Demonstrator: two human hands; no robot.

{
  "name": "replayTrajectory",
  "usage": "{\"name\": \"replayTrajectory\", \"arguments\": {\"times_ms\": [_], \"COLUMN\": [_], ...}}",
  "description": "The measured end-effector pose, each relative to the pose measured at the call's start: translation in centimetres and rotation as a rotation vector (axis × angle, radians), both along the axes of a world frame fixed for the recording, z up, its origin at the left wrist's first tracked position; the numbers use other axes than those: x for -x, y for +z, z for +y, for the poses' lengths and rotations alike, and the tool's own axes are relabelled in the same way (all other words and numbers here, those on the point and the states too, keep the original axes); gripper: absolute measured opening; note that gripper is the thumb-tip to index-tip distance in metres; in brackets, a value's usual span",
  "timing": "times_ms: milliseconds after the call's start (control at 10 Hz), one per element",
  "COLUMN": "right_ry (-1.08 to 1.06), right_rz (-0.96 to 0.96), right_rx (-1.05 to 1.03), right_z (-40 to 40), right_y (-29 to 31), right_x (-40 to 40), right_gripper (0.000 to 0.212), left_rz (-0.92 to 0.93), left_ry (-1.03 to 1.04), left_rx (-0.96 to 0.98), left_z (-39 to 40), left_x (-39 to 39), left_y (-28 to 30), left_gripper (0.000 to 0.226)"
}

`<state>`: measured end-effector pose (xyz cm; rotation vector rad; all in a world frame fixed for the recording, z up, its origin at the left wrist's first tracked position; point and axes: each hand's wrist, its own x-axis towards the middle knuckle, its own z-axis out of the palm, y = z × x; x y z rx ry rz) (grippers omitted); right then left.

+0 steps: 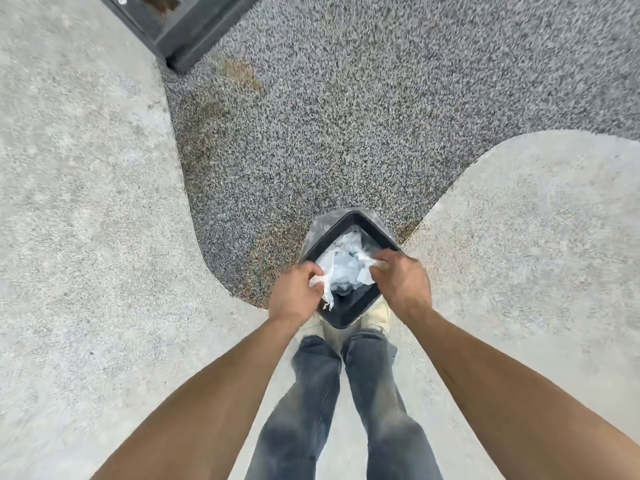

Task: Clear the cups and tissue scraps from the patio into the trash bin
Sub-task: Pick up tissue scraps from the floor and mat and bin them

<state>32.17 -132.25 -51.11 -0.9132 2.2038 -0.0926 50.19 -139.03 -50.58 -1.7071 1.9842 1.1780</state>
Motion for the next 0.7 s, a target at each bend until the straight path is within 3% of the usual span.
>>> {"name": "replayTrajectory", "arguments": {"times_ms": [300, 500, 700], "right_ry": [0.130, 0.146, 0.129], "right_rz": [0.025, -0.019, -0.002], "right_rx": [0.004, 0.003, 0.038], "right_z": [0.4, 0.3, 0.2], "right_y": [-10.1, -10.9, -6.8], "right_x": [-0.3, -1.1, -0.1], "right_gripper": [0.029, 0.038, 0.040], "left_rz": [-0.065, -0.049, -0.045], "left_ry": [0.014, 0.029, 0.005], "left_rx": [-0.024, -0.058, -0.024], "left_z": [2.0, 1.6, 0.5], "left_x": [1.2, 1.1, 1.2], "left_y": [-10.9, -11.8, -8.3], "left_gripper": [0.031, 0.041, 0.042]}}
